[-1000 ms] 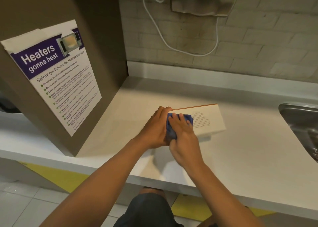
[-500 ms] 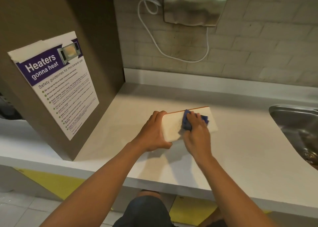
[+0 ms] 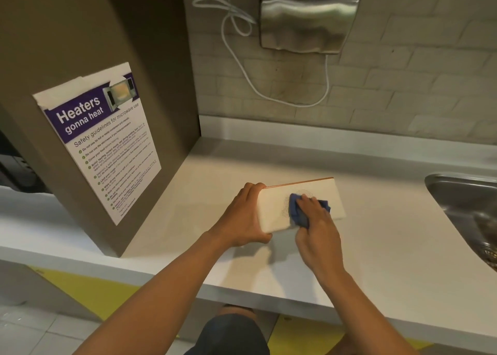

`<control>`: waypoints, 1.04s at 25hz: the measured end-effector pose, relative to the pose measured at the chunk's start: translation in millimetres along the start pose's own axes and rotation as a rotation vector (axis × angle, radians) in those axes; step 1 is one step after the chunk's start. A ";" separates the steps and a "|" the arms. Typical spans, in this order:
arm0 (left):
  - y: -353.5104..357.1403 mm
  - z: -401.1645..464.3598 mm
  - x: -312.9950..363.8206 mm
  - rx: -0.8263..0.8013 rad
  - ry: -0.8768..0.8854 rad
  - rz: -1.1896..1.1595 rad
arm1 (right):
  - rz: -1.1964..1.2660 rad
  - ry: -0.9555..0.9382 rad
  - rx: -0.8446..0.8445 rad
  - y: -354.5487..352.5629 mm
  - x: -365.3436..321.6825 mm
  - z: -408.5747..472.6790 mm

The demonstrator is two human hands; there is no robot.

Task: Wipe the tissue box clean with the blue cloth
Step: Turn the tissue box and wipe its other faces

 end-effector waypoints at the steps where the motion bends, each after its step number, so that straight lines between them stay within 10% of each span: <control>1: 0.7 -0.6 -0.3 0.002 -0.014 0.000 | 0.012 0.030 0.027 0.9 -6.8 10.7; 17: 19.5 -26.0 -32.9 0.081 -0.120 -0.247 | 0.055 -0.154 -0.059 31.6 -37.1 -21.6; 26: -28.7 6.4 21.0 0.103 0.059 -0.044 | 0.504 0.109 -0.024 -11.4 -19.0 -14.7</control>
Point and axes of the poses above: each hand's wrist, its own z-axis towards the middle knuckle, its own y-axis out of the palm, x = y × z, the point moved 7 cm from there along z, towards the middle knuckle, and after that the axes turned 12 degrees about y, right-handed, at the moved point
